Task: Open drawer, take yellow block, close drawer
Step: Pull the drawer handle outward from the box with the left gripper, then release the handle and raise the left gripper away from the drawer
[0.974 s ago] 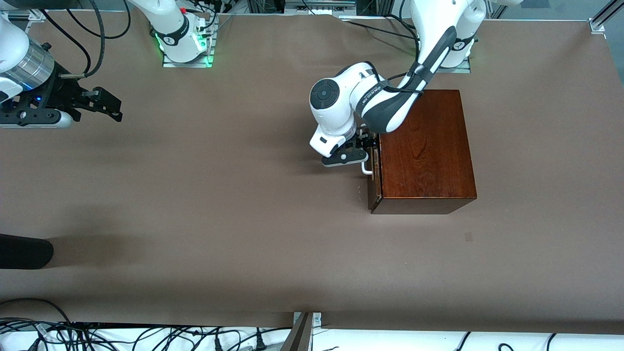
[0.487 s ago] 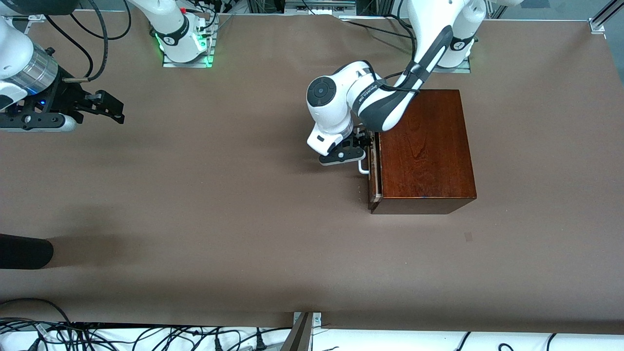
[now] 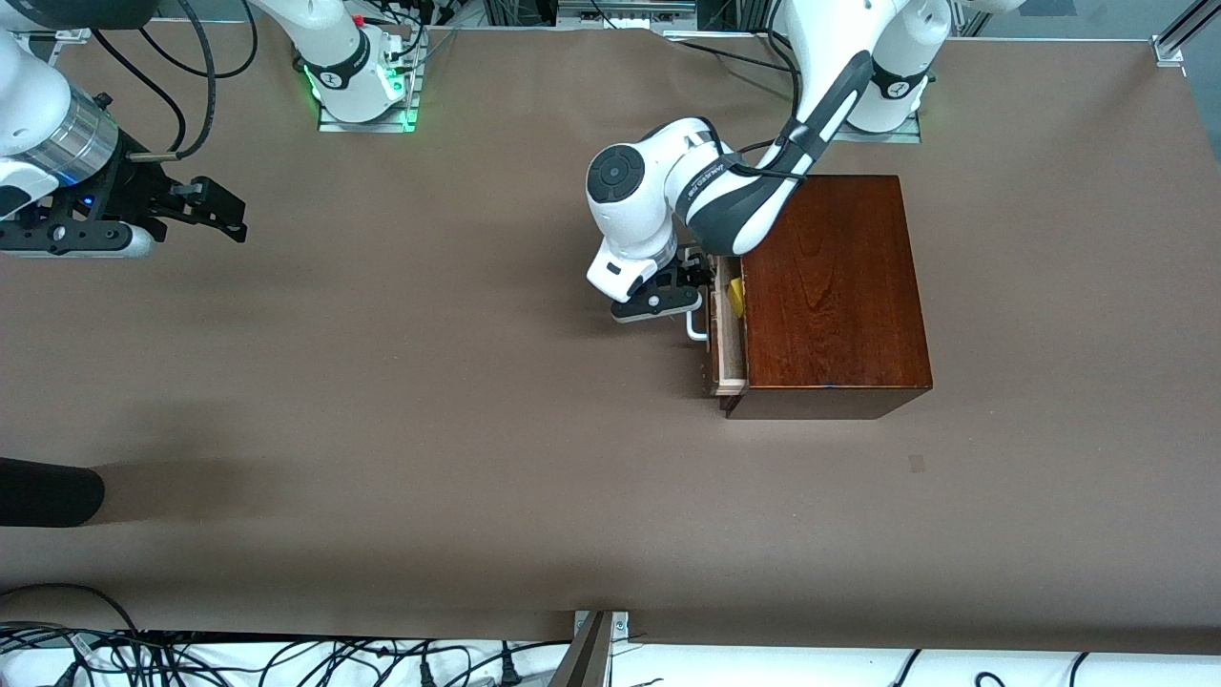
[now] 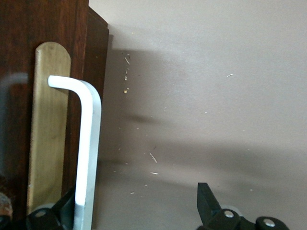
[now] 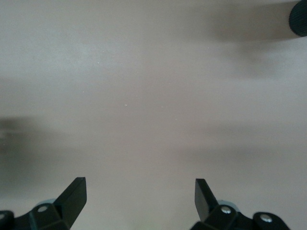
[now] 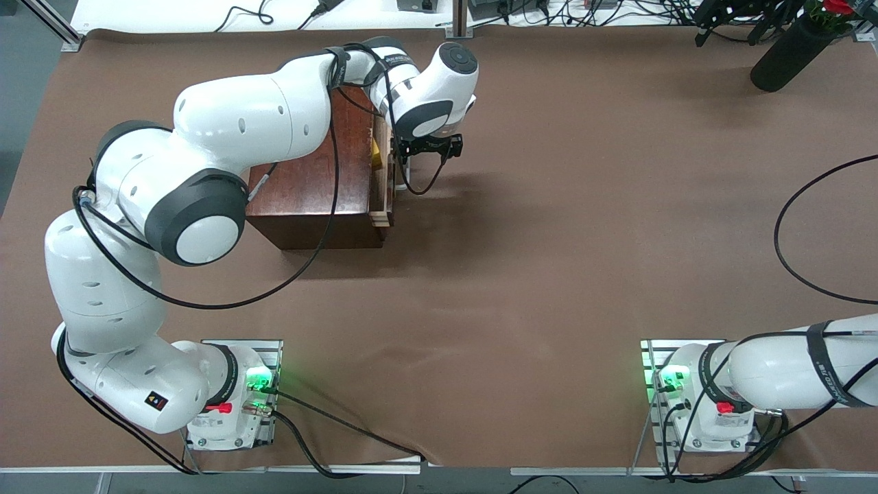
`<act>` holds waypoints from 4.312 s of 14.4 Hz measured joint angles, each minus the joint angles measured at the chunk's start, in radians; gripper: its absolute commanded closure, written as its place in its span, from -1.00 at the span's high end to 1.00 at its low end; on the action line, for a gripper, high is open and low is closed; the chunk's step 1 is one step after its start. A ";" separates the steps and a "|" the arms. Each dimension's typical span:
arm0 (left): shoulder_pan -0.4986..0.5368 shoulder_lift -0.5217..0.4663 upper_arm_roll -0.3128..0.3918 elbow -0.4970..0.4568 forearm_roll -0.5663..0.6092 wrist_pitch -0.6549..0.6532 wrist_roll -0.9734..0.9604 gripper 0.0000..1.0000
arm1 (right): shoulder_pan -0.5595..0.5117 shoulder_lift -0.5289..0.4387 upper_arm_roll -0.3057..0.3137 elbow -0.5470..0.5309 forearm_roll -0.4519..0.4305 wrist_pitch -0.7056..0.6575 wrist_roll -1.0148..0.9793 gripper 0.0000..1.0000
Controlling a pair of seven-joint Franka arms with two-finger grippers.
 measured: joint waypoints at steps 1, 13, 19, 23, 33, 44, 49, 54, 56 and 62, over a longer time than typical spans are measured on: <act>-0.010 0.006 0.004 0.013 -0.022 0.003 -0.003 1.00 | 0.000 0.000 0.000 -0.007 0.000 0.008 0.000 1.00; -0.138 0.052 0.115 0.109 -0.106 -0.002 -0.018 1.00 | 0.000 0.000 0.000 -0.021 0.000 0.022 0.001 1.00; -0.182 0.068 0.158 0.137 -0.128 -0.007 -0.018 1.00 | 0.002 0.000 0.011 -0.021 0.000 0.024 0.003 1.00; -0.208 0.090 0.174 0.172 -0.132 -0.013 -0.023 1.00 | 0.002 0.000 0.011 -0.021 0.000 0.025 0.003 1.00; -0.221 0.107 0.187 0.206 -0.172 -0.011 -0.024 1.00 | 0.002 0.000 0.011 -0.028 0.000 0.033 0.003 1.00; -0.232 0.108 0.193 0.208 -0.173 0.008 -0.023 1.00 | 0.002 0.000 0.011 -0.039 0.000 0.042 0.003 1.00; -0.238 0.108 0.196 0.208 -0.174 0.015 -0.022 1.00 | 0.002 0.000 0.011 -0.039 0.000 0.042 0.003 1.00; -0.238 0.108 0.196 0.213 -0.174 -0.003 -0.022 1.00 | 0.002 0.000 0.011 -0.040 0.000 0.042 0.003 1.00; -0.238 0.108 0.193 0.220 -0.182 -0.020 -0.026 1.00 | 0.002 0.000 0.011 -0.040 0.000 0.043 0.003 1.00; -0.242 0.082 0.170 0.225 -0.213 -0.110 -0.042 1.00 | 0.002 0.000 0.011 -0.040 0.000 0.044 0.003 1.00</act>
